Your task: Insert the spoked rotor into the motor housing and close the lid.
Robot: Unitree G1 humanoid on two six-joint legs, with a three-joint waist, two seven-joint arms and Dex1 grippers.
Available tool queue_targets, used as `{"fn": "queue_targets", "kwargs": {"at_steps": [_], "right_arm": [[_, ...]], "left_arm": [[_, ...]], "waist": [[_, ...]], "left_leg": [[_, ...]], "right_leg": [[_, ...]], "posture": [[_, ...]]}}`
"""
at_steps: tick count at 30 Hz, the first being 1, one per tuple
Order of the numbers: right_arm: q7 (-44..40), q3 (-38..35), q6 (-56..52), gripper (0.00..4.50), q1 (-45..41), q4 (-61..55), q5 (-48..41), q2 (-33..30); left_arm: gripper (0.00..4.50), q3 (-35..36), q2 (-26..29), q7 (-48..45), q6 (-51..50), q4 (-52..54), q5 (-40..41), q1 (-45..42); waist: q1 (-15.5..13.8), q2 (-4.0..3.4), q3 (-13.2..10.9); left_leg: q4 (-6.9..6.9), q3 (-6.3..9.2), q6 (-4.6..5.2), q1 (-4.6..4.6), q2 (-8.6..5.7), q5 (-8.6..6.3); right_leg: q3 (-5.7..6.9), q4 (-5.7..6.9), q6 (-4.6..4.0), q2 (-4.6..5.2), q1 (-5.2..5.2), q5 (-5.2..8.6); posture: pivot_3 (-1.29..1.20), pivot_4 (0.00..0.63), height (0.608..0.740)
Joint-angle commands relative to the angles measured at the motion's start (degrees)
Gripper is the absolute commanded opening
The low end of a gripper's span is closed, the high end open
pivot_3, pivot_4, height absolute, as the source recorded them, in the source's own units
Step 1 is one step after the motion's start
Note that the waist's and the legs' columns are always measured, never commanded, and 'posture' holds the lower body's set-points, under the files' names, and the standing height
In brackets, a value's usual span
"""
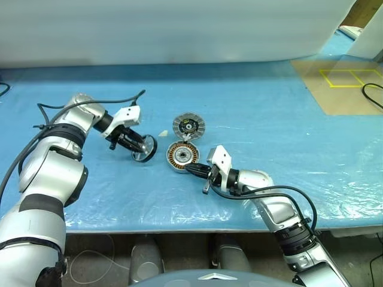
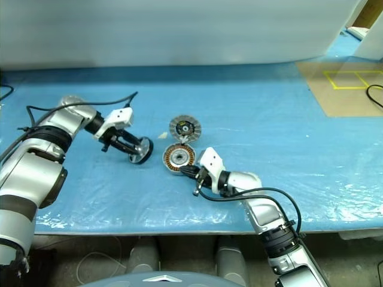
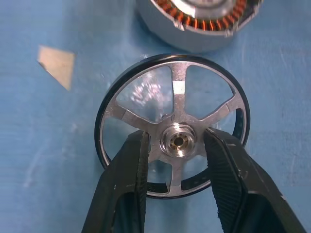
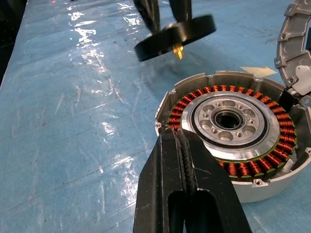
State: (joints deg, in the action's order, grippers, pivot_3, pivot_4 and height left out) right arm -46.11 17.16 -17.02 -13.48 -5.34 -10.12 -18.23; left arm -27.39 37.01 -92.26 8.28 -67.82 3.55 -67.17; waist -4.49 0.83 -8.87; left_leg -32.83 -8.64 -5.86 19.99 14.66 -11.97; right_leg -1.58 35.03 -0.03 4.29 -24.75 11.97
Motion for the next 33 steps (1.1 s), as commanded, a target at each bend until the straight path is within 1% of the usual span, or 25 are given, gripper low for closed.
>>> {"fn": "queue_targets", "kwargs": {"at_steps": [1,6,9,14,19,23,27,33], "right_arm": [[0.2,-0.8,-0.4,0.00,0.3,-0.8,-0.1,-0.9],[-0.4,-2.1,-0.5,0.00,0.3,-0.8,-1.3,-2.1],[-0.7,-3.7,-0.3,0.00,-0.4,-0.2,-2.2,-3.0],[-1.3,-6.3,0.0,0.00,-1.3,0.1,-3.2,-4.4],[-2.0,-9.0,-0.8,0.00,-2.1,-0.6,-5.8,-4.3],[-3.1,-9.5,0.3,0.00,-2.4,-0.3,-5.9,-5.1],[-4.1,-9.5,0.8,0.00,-2.9,0.3,-5.9,-5.7],[-5.2,-9.1,1.4,0.00,-4.0,1.5,-5.6,-6.2]], "left_arm": [[1.41,-0.4,3.6,-0.2,-1.8,5.3,6.2,-0.8],[1.41,-4.2,7.9,-0.2,-7.2,14.0,15.1,1.3],[1.41,-4.0,8.7,-0.2,-12.1,19.0,20.9,2.6],[1.41,-2.9,9.4,-0.2,-16.6,24.6,25.3,6.9],[1.41,0.6,8.7,-0.2,-19.6,29.1,27.0,11.0],[1.41,6.9,5.7,0.5,-20.8,32.0,26.2,15.6],[1.41,12.6,2.8,4.4,-21.3,35.8,25.8,20.2],[1.41,16.2,0.2,7.8,-22.7,41.1,24.4,26.0]], "waist": [[0.0,0.00,0.0],[0.0,-0.02,0.0],[-0.2,-0.03,0.0],[-0.6,-0.04,0.0],[-0.5,-0.06,0.0],[-0.7,-0.07,0.0],[-0.8,-0.07,0.0],[-0.8,-0.07,0.0]], "left_leg": [[0.01,0.00,0.00,-0.01,0.01,0.00],[0.11,-0.01,0.00,-0.02,0.01,0.00],[0.12,-0.01,-0.01,-0.01,0.01,0.00],[0.14,-0.01,-0.01,0.01,0.01,0.00],[0.21,-0.02,-0.02,0.01,0.05,0.00],[0.20,-0.02,-0.02,0.02,0.00,0.00],[0.18,-0.02,-0.02,0.06,0.01,0.00],[0.16,-0.02,-0.01,0.04,0.02,0.00]], "right_leg": [[0.01,-0.01,0.00,0.00,-0.01,0.00],[0.02,-0.09,0.00,-0.01,-0.01,0.00],[0.04,-0.14,0.00,0.00,-0.02,0.00],[0.06,-0.13,0.00,0.00,-0.03,0.00],[0.06,-0.13,0.00,-0.04,-0.09,0.00],[0.07,-0.13,0.01,-0.01,-0.10,-0.01],[0.07,-0.10,0.01,-0.01,-0.10,-0.01],[0.06,-0.08,0.01,-0.01,-0.10,-0.01]], "posture": [[0.00,0.150,0.740],[0.00,0.150,0.740],[0.00,0.150,0.740],[0.00,0.150,0.740],[0.00,0.150,0.740],[0.00,0.150,0.740],[0.00,0.150,0.740],[0.00,0.150,0.740]]}}
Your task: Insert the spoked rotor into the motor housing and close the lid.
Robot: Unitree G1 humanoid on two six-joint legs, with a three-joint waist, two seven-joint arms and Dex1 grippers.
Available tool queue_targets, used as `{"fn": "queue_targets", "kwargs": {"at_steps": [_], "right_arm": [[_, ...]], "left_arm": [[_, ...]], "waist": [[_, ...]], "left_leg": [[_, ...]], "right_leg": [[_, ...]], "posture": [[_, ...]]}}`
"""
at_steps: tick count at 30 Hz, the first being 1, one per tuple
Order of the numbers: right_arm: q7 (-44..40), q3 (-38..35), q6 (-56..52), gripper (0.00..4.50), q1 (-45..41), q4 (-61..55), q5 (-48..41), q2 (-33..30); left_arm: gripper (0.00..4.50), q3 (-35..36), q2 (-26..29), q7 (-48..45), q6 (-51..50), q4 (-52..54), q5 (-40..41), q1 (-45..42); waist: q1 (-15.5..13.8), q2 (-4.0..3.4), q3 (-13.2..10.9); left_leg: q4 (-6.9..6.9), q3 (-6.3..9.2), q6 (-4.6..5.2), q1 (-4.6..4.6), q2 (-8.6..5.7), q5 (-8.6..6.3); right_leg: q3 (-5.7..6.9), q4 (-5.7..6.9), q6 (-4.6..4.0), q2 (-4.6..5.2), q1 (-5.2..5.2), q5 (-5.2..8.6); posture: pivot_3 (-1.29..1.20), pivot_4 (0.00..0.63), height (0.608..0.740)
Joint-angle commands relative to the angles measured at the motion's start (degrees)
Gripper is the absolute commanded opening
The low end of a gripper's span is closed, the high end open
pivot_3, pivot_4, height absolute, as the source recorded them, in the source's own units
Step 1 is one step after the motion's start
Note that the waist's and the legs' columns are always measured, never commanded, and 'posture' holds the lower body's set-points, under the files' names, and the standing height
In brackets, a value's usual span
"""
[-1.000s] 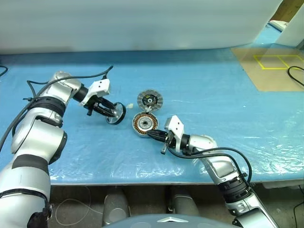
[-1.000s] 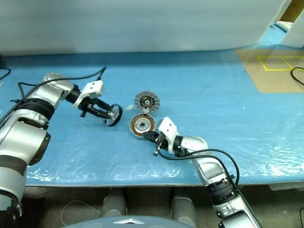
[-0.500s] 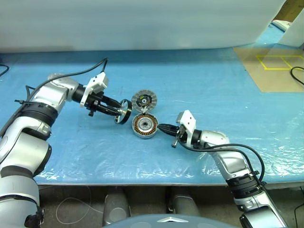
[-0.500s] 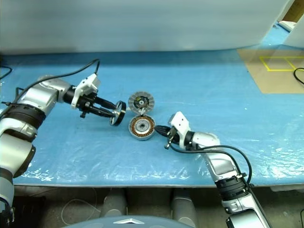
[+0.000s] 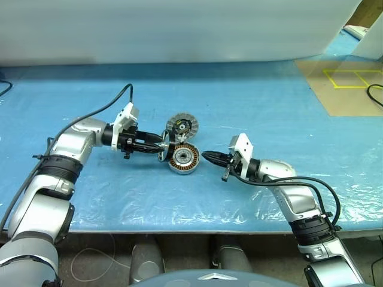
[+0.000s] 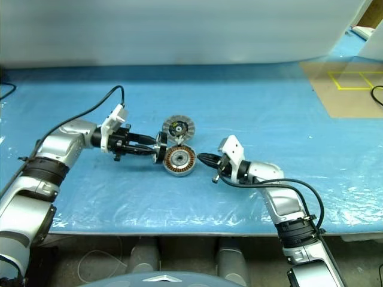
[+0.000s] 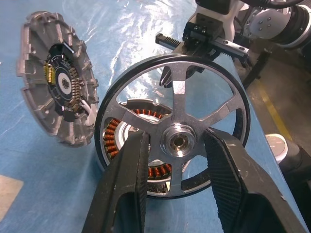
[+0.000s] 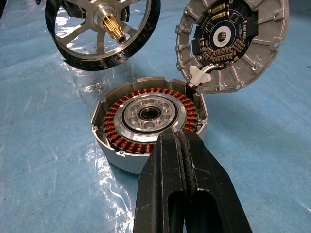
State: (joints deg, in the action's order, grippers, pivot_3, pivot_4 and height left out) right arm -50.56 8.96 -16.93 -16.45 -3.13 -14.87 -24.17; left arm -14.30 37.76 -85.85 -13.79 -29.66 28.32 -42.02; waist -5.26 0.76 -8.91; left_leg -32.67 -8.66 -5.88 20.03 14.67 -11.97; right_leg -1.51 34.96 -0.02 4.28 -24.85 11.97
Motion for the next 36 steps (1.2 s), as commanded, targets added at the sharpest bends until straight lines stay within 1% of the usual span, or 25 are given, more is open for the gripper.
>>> {"fn": "queue_targets", "kwargs": {"at_steps": [1,9,15,36], "right_arm": [[-0.9,-0.9,1.4,0.00,-1.1,-0.5,-0.8,-0.3],[-1.2,-0.6,1.4,0.00,-1.3,-0.2,-0.5,-0.2],[-0.9,-0.4,1.0,0.00,-0.6,-0.7,-0.4,-0.3],[-0.4,-0.6,1.7,0.00,-0.3,-0.5,0.0,-0.7]], "left_arm": [[1.41,3.5,-0.9,1.7,-0.8,3.2,-0.6,1.1],[1.41,5.7,-3.7,3.0,-0.1,2.9,-3.0,0.2],[1.41,5.7,-5.3,2.4,0.2,1.6,-5.0,-0.8],[1.41,5.2,-7.2,0.9,1.8,-0.6,-9.7,-1.1]], "waist": [[0.0,0.00,0.0],[0.0,0.00,0.0],[0.0,0.00,0.0],[0.0,0.00,0.0]], "left_leg": [[0.00,0.00,0.00,0.00,0.00,0.00],[-0.02,0.00,0.00,0.01,-0.01,0.00],[-0.02,0.00,0.01,0.01,-0.01,0.00],[-0.02,0.00,0.01,0.02,-0.02,0.00]], "right_leg": [[0.01,0.00,0.00,0.00,0.00,0.00],[0.00,0.00,0.00,0.00,0.00,0.00],[-0.01,0.00,0.00,0.00,0.00,0.00],[-0.01,-0.01,0.00,0.00,0.00,0.00]], "posture": [[0.00,0.150,0.740],[0.00,0.150,0.740],[0.00,0.150,0.740],[0.00,0.150,0.740]]}}
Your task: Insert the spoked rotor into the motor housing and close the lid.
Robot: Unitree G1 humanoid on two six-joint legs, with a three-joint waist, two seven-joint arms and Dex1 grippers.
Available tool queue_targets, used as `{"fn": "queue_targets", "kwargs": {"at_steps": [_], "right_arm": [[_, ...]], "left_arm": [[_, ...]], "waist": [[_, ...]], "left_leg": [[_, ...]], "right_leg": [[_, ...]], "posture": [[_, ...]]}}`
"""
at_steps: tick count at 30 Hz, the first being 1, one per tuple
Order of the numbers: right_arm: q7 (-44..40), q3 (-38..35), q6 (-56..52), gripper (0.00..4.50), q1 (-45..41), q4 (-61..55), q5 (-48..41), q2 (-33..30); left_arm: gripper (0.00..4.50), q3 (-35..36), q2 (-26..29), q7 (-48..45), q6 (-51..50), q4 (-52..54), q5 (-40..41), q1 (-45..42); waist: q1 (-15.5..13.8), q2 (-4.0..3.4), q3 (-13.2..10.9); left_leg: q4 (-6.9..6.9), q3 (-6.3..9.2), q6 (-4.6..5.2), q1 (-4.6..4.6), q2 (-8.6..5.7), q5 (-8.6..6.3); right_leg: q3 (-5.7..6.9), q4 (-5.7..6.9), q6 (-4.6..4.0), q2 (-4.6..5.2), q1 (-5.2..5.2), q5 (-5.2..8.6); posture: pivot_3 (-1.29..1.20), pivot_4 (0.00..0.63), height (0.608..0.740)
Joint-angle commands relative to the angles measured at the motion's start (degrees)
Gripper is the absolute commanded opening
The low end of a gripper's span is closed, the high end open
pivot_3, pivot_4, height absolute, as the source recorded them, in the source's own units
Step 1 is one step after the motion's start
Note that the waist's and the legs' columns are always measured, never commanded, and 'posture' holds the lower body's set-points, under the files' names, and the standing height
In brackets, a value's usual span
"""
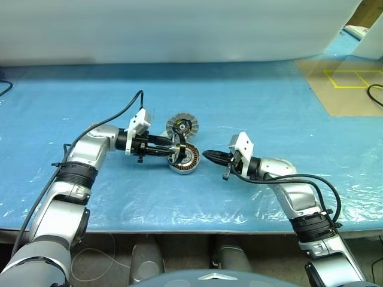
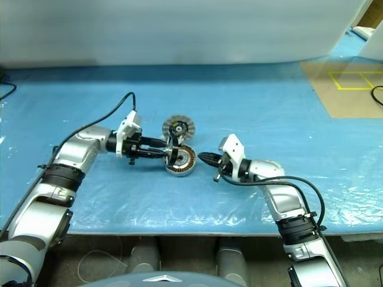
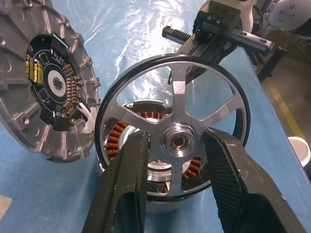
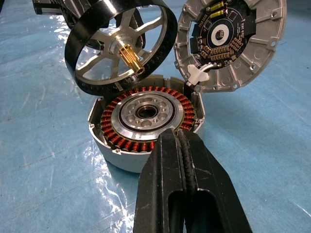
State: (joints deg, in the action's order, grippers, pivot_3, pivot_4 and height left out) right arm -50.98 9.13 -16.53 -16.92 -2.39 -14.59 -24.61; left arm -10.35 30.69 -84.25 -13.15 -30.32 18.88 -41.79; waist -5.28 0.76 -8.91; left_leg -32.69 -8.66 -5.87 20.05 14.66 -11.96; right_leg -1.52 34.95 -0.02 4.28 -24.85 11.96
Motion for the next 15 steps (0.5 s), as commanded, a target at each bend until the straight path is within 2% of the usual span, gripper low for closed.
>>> {"fn": "queue_targets", "kwargs": {"at_steps": [1,15], "right_arm": [[0.0,-0.8,1.4,0.00,0.3,-1.2,-0.3,-0.4],[0.0,-0.8,1.9,0.00,0.2,-0.7,0.1,-0.4]], "left_arm": [[1.41,1.2,-0.1,-0.7,1.4,-0.2,-0.5,-1.4],[1.41,1.2,-1.0,-1.3,2.8,-2.6,-1.9,-2.7]], "waist": [[0.0,0.00,0.0],[0.0,0.00,0.0]], "left_leg": [[0.00,0.00,0.00,0.00,0.00,0.00],[0.00,0.00,0.00,0.00,0.00,0.00]], "right_leg": [[0.00,0.00,0.00,0.00,0.00,0.00],[0.00,0.00,0.00,0.00,0.00,0.00]], "posture": [[0.00,0.150,0.740],[0.00,0.150,0.740]]}}
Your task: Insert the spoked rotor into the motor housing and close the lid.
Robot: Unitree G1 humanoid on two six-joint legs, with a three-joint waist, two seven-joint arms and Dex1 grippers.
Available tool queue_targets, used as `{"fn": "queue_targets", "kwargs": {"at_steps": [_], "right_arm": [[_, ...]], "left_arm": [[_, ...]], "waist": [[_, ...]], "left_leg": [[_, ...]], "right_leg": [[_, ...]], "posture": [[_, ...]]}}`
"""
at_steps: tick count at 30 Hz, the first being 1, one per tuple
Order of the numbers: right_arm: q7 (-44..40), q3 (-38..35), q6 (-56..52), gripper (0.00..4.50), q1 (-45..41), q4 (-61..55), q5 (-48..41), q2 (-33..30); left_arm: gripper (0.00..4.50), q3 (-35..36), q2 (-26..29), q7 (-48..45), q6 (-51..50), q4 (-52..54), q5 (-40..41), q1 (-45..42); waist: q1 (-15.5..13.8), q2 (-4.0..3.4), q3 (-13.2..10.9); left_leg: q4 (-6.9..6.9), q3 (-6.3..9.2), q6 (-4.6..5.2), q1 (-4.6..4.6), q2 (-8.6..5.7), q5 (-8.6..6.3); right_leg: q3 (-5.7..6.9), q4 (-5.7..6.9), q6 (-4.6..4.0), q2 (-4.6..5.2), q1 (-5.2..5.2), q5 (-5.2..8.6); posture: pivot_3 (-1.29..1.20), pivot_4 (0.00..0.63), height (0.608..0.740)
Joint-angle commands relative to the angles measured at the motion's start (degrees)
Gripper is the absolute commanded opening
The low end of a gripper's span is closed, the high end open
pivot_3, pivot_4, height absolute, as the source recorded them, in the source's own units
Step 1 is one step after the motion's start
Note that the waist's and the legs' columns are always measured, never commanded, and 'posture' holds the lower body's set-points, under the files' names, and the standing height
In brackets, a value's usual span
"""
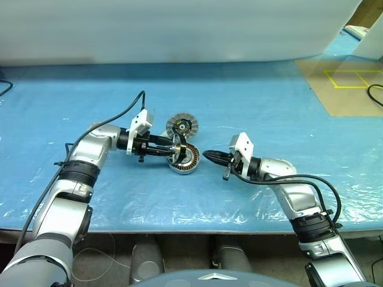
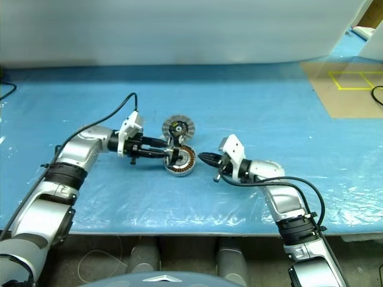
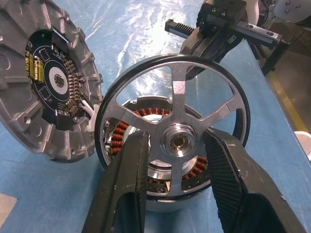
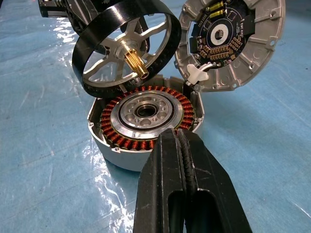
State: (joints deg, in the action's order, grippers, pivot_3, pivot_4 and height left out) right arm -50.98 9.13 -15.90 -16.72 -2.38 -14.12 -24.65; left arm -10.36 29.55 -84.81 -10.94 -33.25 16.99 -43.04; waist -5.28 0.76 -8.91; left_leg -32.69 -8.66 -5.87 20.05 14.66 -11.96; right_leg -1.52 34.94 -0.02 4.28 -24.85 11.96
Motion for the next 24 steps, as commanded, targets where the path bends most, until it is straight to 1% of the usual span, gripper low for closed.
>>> {"fn": "queue_targets", "kwargs": {"at_steps": [1,2,4,9,10,24], "right_arm": [[0.0,-0.8,1.3,0.00,-0.1,-0.7,-0.3,-0.3],[0.0,-0.9,1.4,0.00,-0.1,-0.7,-0.2,-0.3],[0.0,-0.9,1.4,0.00,-0.1,-0.6,-0.1,-0.3],[-0.1,-0.8,1.5,0.00,-0.1,-0.4,0.1,-0.3],[-0.1,-0.7,1.5,0.00,-0.2,-0.4,0.1,-0.3],[-0.4,-0.5,2.1,0.00,-1.0,0.2,0.4,0.0]], "left_arm": [[1.76,1.2,0.1,-0.7,0.5,0.2,-0.1,-1.4],[2.14,1.2,0.1,-0.7,0.4,0.1,-0.2,-1.5],[2.68,1.3,0.2,-0.4,0.6,-0.1,-0.7,-1.7],[4.33,1.8,0.4,0.4,1.2,-0.9,-1.2,-2.4],[4.49,1.8,0.6,0.4,1.2,-1.0,-1.3,-2.5],[4.49,3.7,1.0,1.5,1.2,1.5,-1.1,-0.7]], "waist": [[0.0,0.00,0.0],[0.0,0.00,0.0],[0.0,0.00,0.0],[0.0,0.00,0.0],[0.0,0.00,0.0],[0.0,0.00,0.0]], "left_leg": [[0.00,0.00,0.00,0.00,0.00,0.00],[0.00,0.00,0.00,0.00,0.00,0.00],[0.00,0.00,0.00,0.00,0.00,0.00],[0.00,0.00,0.00,0.00,0.00,0.00],[0.00,0.00,0.00,0.00,0.00,0.00],[0.01,0.00,0.00,0.01,0.00,0.00]], "right_leg": [[0.00,0.00,0.00,0.00,0.00,0.00],[0.00,0.00,0.00,0.00,0.00,0.00],[0.00,0.00,0.00,0.00,0.00,0.00],[0.00,0.00,0.00,0.00,0.00,0.00],[0.00,-0.01,0.00,0.00,0.00,0.00],[0.00,-0.02,0.00,0.00,0.00,0.00]], "posture": [[0.00,0.150,0.740],[0.00,0.150,0.740],[0.00,0.150,0.740],[0.00,0.150,0.740],[0.00,0.150,0.740],[0.00,0.150,0.740]]}}
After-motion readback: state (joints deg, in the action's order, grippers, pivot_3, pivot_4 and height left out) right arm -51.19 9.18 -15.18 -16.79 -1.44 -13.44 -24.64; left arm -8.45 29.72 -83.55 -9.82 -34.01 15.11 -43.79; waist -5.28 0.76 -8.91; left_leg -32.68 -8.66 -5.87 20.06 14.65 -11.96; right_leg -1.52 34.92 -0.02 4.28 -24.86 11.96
